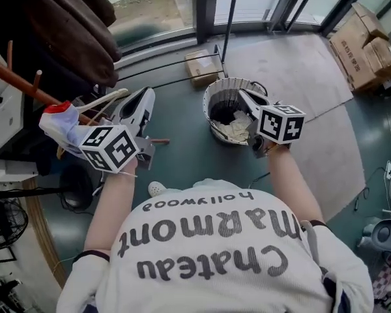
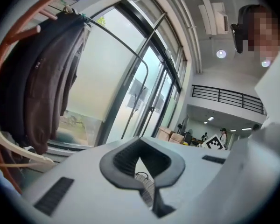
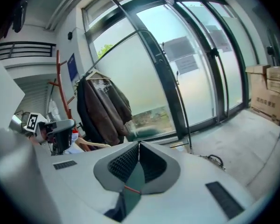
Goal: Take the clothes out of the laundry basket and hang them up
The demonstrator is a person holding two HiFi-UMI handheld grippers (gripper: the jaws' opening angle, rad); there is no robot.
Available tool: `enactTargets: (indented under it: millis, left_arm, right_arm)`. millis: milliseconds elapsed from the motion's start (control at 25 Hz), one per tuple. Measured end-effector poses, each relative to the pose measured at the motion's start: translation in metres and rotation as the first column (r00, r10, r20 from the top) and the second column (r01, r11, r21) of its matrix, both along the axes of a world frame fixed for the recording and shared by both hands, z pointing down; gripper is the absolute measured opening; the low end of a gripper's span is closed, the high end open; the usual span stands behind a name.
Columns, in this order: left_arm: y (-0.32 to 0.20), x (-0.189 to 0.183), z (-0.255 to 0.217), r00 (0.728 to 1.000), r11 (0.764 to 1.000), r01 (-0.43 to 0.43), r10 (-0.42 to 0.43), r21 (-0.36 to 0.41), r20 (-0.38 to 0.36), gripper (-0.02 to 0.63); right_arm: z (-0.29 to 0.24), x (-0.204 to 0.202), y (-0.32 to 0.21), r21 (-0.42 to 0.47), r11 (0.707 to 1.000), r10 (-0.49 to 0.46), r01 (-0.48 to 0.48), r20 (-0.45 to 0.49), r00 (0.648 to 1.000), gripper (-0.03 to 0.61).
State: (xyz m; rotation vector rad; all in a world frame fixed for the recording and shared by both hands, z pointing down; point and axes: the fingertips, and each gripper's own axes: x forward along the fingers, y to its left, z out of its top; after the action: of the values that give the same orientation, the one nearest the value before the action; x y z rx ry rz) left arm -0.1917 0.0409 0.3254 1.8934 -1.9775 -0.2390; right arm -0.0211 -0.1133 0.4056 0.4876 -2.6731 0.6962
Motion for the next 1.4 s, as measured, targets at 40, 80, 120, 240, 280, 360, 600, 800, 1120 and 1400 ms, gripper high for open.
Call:
enactTargets:
  millis: [40,80,120,240,280,360,600,800,1120,1400]
  left_arm:
    - [-0.011,0.013,0.002,1.000,1.000,-0.022,0.022,0.003,-0.004,0.009]
    - [-0.022,0.025,0.003,0.999,0.999,-0.045,0.045,0.006,-0.006,0.009]
    - [-0.033,0.038,0.006,0.998,0.998,-0.067,0.067,0.010,-0.008,0.009]
    - [-0.059,0.071,0.012,0.993,0.993,-0.117,0.118,0.019,-0.016,0.009]
    - [-0.067,0.080,0.014,0.991,0.991,-0.130,0.130,0.019,-0.024,0.009]
    - [-0.079,0.097,0.019,0.986,0.987,-0.159,0.159,0.010,-0.041,0.009]
    - [-0.106,0.123,0.047,0.968,0.967,-0.248,0.244,-0.062,-0.065,0.009]
    - [-0.138,0.115,0.083,0.953,0.947,-0.295,0.282,-0.125,-0.114,0.009]
    - [-0.217,0.094,0.124,0.905,0.882,-0.423,0.400,-0.209,-0.143,0.009]
    - [-0.279,0.071,0.172,0.847,0.803,-0.531,0.511,-0.270,-0.147,0.009]
  right_arm:
    - [0.002,0.018,-0.008,0.000,1.000,0.029,-0.029,-0.006,1.000,0.034]
    - [0.005,0.037,-0.015,0.002,0.998,0.057,-0.057,-0.010,0.998,0.034]
    - [0.007,0.055,-0.021,0.005,0.996,0.084,-0.084,-0.013,0.996,0.034]
    - [0.013,0.101,-0.037,0.008,0.989,0.149,-0.149,-0.016,0.989,0.034]
    - [0.014,0.114,-0.042,0.006,0.986,0.169,-0.169,-0.018,0.985,0.034]
    - [0.017,0.136,-0.049,-0.005,0.977,0.212,-0.212,-0.018,0.977,0.034]
    - [0.044,0.173,-0.061,-0.077,0.943,0.322,-0.323,-0.029,0.946,0.034]
    - [0.076,0.171,-0.080,-0.127,0.918,0.370,-0.376,-0.075,0.926,0.034]
    - [0.101,0.140,-0.129,-0.159,0.873,0.448,-0.461,-0.115,0.887,0.034]
    - [0.128,0.096,-0.172,-0.159,0.837,0.503,-0.523,-0.153,0.851,0.034]
